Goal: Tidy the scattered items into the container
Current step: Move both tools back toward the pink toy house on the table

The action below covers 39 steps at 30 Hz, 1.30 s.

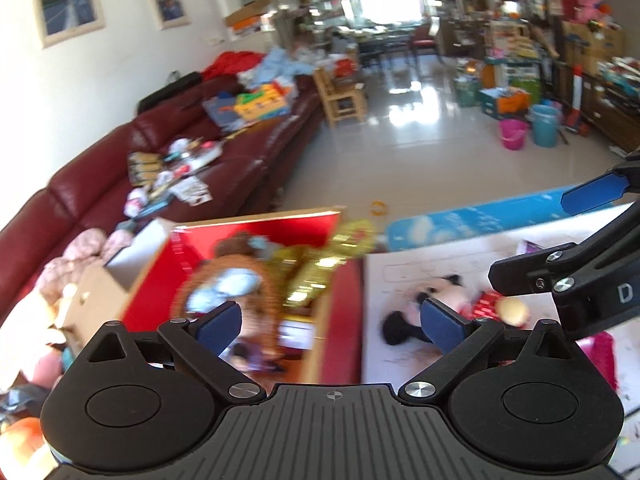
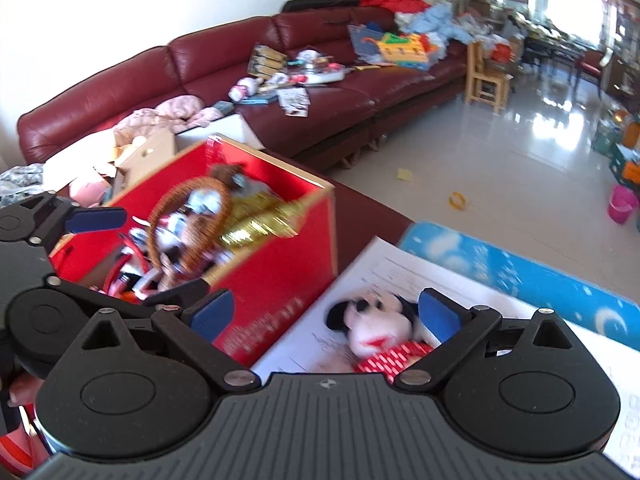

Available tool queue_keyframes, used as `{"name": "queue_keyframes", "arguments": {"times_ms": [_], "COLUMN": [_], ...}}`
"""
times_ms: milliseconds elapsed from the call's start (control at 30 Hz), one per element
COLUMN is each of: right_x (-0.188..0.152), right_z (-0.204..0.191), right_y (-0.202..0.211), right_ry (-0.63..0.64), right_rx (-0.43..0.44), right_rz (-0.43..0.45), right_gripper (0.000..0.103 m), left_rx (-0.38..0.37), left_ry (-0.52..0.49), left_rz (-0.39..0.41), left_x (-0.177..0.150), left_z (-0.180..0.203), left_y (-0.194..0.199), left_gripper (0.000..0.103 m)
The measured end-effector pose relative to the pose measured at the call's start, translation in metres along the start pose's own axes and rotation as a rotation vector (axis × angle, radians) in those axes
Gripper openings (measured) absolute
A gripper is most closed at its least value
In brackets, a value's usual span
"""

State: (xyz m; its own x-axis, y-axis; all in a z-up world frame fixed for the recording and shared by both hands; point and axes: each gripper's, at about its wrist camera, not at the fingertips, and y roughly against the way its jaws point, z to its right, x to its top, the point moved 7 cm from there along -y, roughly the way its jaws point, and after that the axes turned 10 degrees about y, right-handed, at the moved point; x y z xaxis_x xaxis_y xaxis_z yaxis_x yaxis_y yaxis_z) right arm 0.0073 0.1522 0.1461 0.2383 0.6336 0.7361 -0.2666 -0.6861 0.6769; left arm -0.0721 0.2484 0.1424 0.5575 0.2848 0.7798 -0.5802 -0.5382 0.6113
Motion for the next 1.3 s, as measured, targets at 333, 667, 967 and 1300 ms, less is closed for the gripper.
{"name": "queue_keyframes", "arguments": {"times_ms": [333, 667, 967, 1300], "right_x": [-0.14, -0.237, -0.285, -0.293], "right_z": [0.086, 0.115, 0.098, 0.109], "right_y": [0.004, -0.004, -0.028, -0.04], "right_ry": [-0.255, -0.506, -0.628, -0.687], "right_rx": [-0.124, -0.137, -0.051, -0.029], "right_rz": [-0.144, -0.238, -0.329, -0.317], "right_gripper": [0.086, 0.069, 0.045, 0.031], "left_rx": [-0.125, -0.163, -0.159, -0.193], "left_ry": [-0.192, -0.322, -0.387, -0.455], "left_rz": [-0.082, -0.145, -0.184, -0.296], "left_x": [-0.054, -0.087, -0.1, -0.138], "left_z": [0.114, 0.182, 0.218, 0.234], "left_y": [-0.034, -0.081, -0.119, -0.147], "left_gripper": [0.101, 0.101, 0.097, 0.096]}}
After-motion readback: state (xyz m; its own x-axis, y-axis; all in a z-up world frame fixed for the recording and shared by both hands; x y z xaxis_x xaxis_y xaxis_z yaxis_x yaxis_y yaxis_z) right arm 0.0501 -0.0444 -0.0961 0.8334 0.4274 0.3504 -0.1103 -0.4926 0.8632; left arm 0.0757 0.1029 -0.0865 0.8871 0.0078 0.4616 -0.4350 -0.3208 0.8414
